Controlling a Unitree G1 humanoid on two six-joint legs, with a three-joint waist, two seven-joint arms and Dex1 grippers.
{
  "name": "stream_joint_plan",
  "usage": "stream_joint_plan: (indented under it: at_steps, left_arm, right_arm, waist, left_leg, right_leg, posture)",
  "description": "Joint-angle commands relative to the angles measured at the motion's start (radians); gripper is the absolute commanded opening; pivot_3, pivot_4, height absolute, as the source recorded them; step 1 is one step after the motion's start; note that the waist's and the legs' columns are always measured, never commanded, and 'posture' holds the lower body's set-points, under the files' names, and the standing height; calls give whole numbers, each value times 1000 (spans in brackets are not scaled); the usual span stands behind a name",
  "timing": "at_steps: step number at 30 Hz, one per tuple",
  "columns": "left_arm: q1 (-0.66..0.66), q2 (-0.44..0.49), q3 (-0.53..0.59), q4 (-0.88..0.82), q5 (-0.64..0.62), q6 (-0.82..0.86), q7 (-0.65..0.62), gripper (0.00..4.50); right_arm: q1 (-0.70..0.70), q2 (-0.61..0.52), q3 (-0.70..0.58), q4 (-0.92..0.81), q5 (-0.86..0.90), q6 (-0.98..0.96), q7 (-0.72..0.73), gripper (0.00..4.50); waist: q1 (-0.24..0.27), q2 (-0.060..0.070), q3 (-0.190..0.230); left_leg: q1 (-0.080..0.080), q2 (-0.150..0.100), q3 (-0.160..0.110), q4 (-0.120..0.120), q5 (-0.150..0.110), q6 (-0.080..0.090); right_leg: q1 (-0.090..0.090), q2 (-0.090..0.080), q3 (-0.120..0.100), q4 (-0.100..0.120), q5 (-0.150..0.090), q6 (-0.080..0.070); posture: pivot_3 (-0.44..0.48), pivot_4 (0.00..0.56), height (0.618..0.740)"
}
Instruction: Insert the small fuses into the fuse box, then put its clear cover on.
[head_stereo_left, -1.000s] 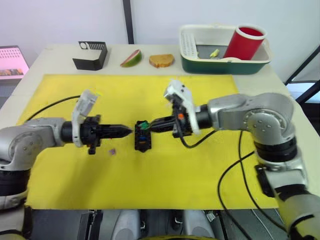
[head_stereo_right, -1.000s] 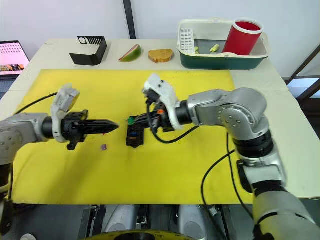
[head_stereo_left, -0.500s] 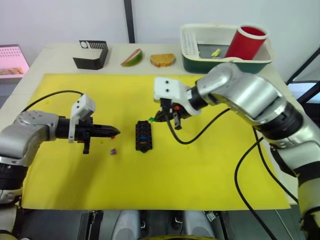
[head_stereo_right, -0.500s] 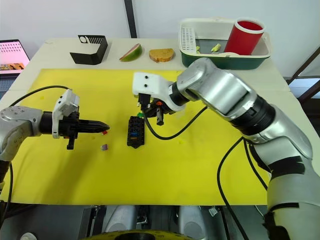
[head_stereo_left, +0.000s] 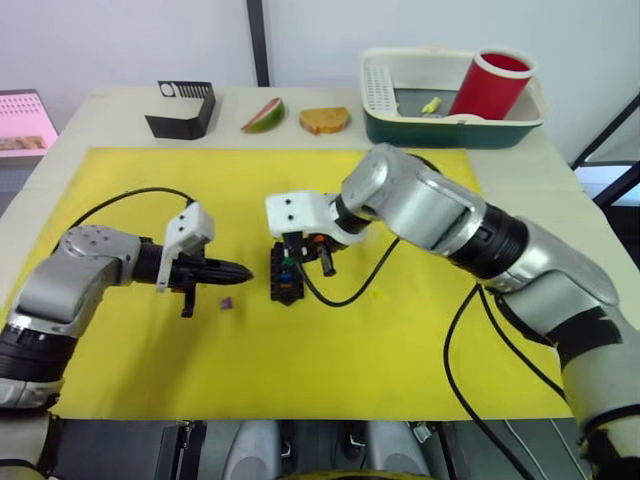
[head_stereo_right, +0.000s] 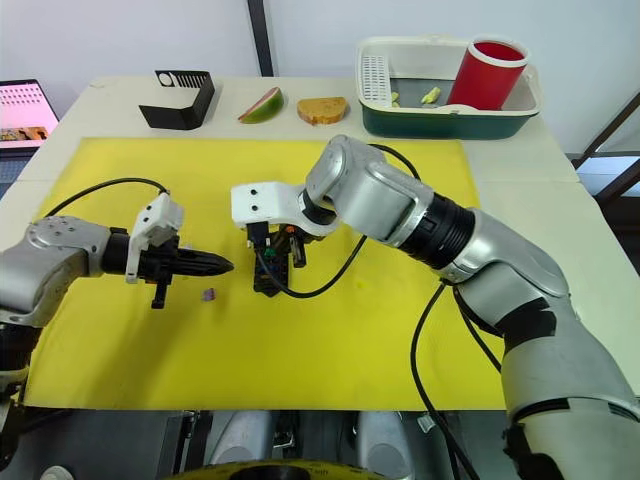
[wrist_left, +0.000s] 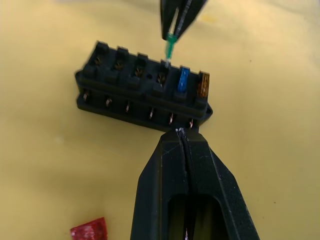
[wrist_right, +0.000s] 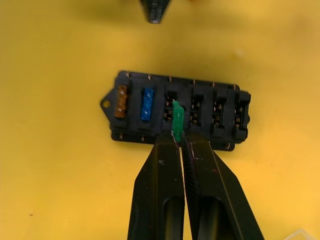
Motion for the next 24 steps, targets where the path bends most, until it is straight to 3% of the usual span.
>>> stream_joint_plan:
  at_steps: [1,24]
  left_arm:
    - [-4,4,18,-32,2,-11,-1,0]
    - [23,-16,36,-49,-8,0,33,0]
  right_arm:
    - [-40,22,-8,14,-44,-22,29,22]
    - [-36,73,-21,28,-134,-19,118,22]
  waist:
    - [0,0,0]
    - [-1,0,0]
  left_leg:
    - [0,0,0,0,0,0]
    - [0,0,0,1,0,0]
  right_leg:
    - [0,0,0,0,0,0]
    - [0,0,0,3,0,0]
  posture:
    - [0,150,740]
    - [0,150,740]
